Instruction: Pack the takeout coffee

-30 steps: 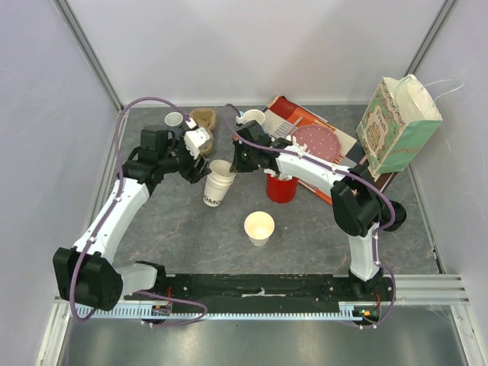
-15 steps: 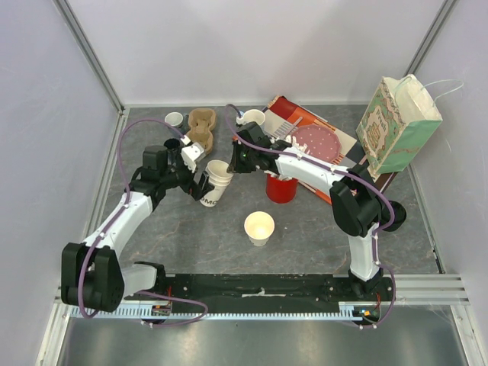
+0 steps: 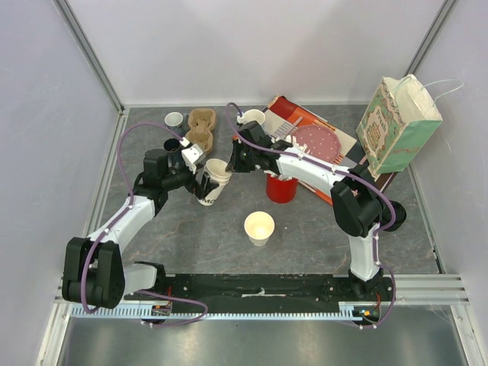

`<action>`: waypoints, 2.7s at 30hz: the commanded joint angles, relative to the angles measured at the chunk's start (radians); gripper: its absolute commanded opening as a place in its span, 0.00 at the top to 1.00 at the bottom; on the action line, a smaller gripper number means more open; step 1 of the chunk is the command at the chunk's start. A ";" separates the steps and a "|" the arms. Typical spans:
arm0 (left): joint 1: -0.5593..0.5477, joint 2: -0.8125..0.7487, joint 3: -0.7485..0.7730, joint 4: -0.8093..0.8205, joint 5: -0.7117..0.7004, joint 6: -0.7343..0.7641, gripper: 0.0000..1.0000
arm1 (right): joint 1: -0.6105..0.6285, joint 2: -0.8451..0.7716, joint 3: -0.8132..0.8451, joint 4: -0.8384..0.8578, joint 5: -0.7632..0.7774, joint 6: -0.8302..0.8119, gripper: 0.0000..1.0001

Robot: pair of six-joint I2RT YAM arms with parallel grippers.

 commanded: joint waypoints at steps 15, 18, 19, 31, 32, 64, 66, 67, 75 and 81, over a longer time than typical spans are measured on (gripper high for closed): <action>0.024 0.049 0.093 0.058 0.178 0.046 0.00 | -0.017 -0.125 0.019 0.110 -0.107 0.048 1.00; 0.016 0.064 0.094 0.044 0.176 0.076 0.00 | -0.017 -0.129 0.019 0.124 -0.120 0.055 1.00; 0.016 0.065 0.086 0.044 0.176 0.092 0.00 | -0.017 -0.132 0.017 0.127 -0.120 0.055 1.00; 0.016 0.069 0.106 -0.051 0.186 0.148 0.38 | -0.018 -0.161 0.020 0.138 -0.084 0.063 1.00; 0.016 0.068 0.106 -0.060 0.184 0.160 0.39 | -0.018 -0.164 0.019 0.140 -0.073 0.063 1.00; 0.017 0.003 0.138 -0.325 0.258 0.200 0.46 | -0.058 -0.310 0.066 -0.012 -0.293 -0.363 0.34; 0.017 0.006 0.162 -0.353 0.279 0.191 0.46 | -0.029 -0.289 0.083 -0.029 -0.350 -0.391 0.37; 0.017 0.009 0.172 -0.353 0.284 0.185 0.46 | -0.015 -0.280 0.091 -0.038 -0.357 -0.405 0.37; 0.017 0.004 0.187 -0.381 0.304 0.172 0.45 | 0.029 -0.217 0.112 -0.057 -0.390 -0.407 0.37; 0.017 0.004 0.196 -0.382 0.314 0.168 0.45 | 0.048 -0.189 0.109 -0.058 -0.384 -0.400 0.42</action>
